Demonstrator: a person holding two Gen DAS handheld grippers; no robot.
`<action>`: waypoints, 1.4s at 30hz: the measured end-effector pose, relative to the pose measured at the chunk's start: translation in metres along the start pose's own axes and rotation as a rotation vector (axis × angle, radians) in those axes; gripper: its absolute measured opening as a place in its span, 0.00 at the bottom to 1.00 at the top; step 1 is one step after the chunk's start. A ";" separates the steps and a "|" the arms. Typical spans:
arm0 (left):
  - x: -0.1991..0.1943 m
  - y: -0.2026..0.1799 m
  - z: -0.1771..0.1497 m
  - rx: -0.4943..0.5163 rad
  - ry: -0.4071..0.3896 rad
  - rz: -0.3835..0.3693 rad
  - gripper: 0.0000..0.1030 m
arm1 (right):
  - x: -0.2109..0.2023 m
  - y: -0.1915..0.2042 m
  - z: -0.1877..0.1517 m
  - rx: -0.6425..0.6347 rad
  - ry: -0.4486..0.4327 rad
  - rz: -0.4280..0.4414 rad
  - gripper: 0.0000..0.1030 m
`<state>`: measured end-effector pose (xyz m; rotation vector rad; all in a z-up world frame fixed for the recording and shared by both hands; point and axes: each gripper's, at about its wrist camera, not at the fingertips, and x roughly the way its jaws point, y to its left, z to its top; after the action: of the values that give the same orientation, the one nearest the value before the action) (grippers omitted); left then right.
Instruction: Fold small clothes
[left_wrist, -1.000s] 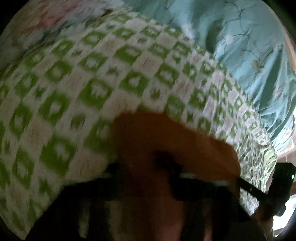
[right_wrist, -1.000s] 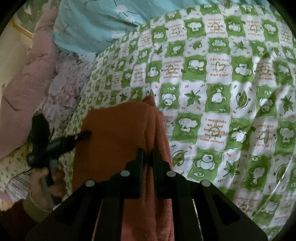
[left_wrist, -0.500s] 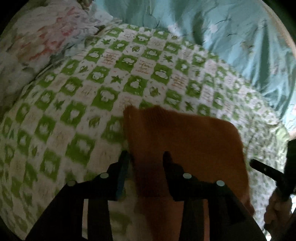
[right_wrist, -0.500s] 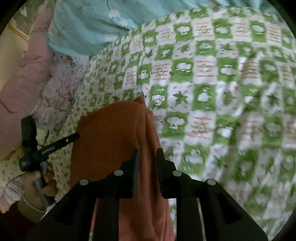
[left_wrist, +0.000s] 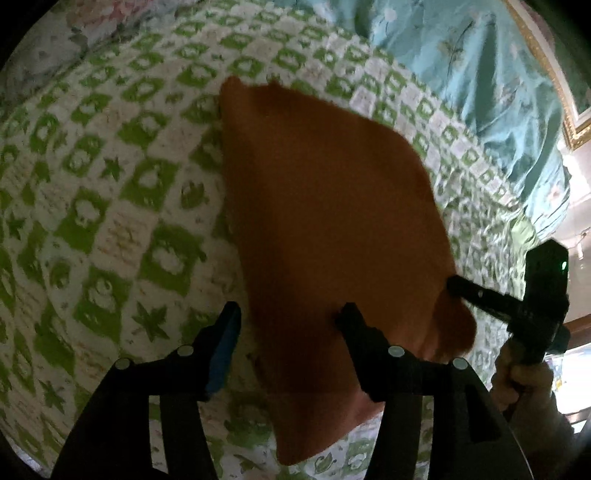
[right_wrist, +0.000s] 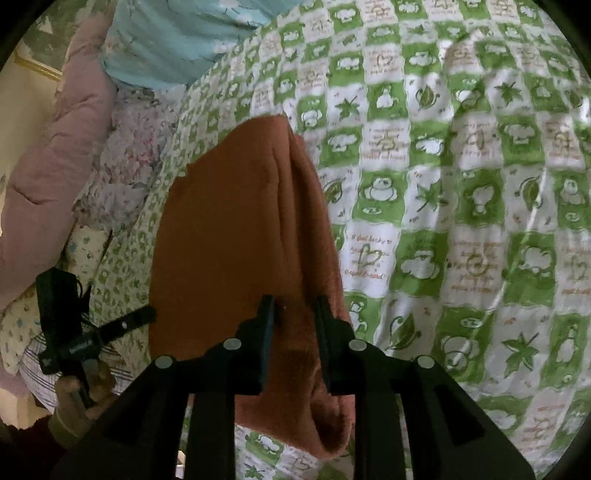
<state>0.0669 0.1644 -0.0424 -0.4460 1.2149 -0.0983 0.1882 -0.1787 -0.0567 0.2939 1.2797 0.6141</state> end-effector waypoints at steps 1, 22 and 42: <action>0.003 0.001 -0.002 -0.006 0.007 -0.007 0.56 | 0.003 0.000 0.001 -0.001 0.002 -0.002 0.23; 0.036 0.008 -0.002 -0.062 0.052 -0.038 0.63 | 0.019 -0.025 -0.003 0.027 -0.052 -0.057 0.08; 0.005 0.008 -0.049 -0.002 0.124 -0.066 0.62 | -0.020 -0.033 -0.063 0.179 0.009 0.043 0.40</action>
<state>0.0226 0.1569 -0.0634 -0.4869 1.3219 -0.1835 0.1335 -0.2254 -0.0759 0.4675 1.3422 0.5383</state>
